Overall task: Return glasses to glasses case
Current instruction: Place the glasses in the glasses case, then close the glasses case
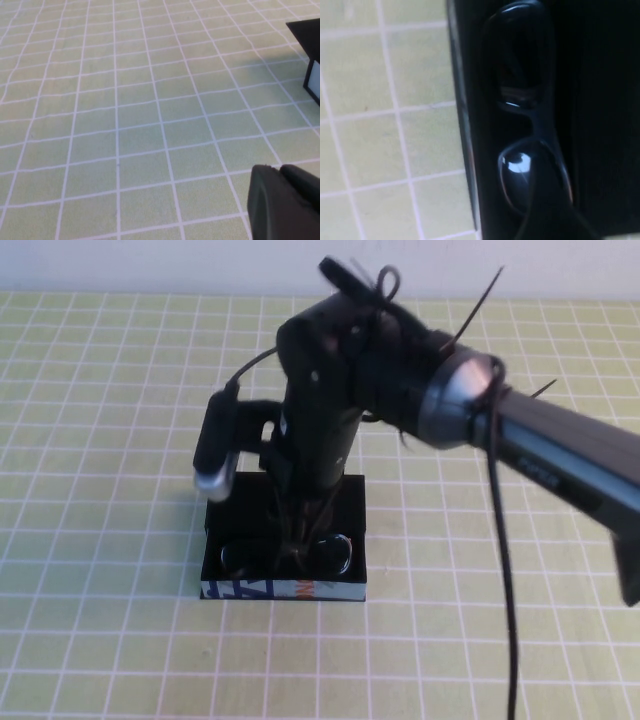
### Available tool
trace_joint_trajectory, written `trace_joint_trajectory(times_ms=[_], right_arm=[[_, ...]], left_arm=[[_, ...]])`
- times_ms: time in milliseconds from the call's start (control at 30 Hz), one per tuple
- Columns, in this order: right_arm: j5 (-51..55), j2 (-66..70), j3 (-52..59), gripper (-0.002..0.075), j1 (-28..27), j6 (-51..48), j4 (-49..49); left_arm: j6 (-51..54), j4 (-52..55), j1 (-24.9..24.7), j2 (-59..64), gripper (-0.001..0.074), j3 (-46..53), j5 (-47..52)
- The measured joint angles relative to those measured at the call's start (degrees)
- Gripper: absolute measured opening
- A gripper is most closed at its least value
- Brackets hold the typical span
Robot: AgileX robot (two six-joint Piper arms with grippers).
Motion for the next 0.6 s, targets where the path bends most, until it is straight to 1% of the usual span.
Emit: trace_joint_trajectory(times_ms=[33,100,167,200,267,300,400,600], right_arm=[[0.0,-0.87,0.33,0.0306,-0.24,2.05,0.22],[0.11,-3.42,1.51,0.0257,-1.34,7.0,0.76],[0.24,-5.53,2.04,0.0173,-2.67,10.76,0.64],[0.34,-6.49,2.15,0.0118,-3.38,12.68,0.55],[0.39,-7.68,2.15,0.005,-4.6,15.93,0.28],[0.39,-8.08,2.15,0.0028,-5.26,16.96,0.14],[0.47,-8.25,2.15,0.0,-7.07,18.5,0.14],[0.61,-8.25,2.17,-0.0011,-11.04,19.75,4.38]], left_arm=[[0.0,0.0,0.0,0.0,-0.0004,0.0,0.0],[0.0,0.0,0.0,0.0,-0.0004,0.0,0.0],[0.0,0.0,0.0,0.0,-0.0004,0.0,0.0],[0.0,0.0,0.0,0.0,-0.0004,0.0,0.0],[0.0,0.0,0.0,0.0,-0.0004,0.0,0.0],[0.0,0.0,0.0,0.0,-0.0004,0.0,0.0],[0.0,0.0,0.0,0.0,-0.0004,0.0,0.0],[0.0,0.0,0.0,0.0,-0.0004,0.0,0.0]])
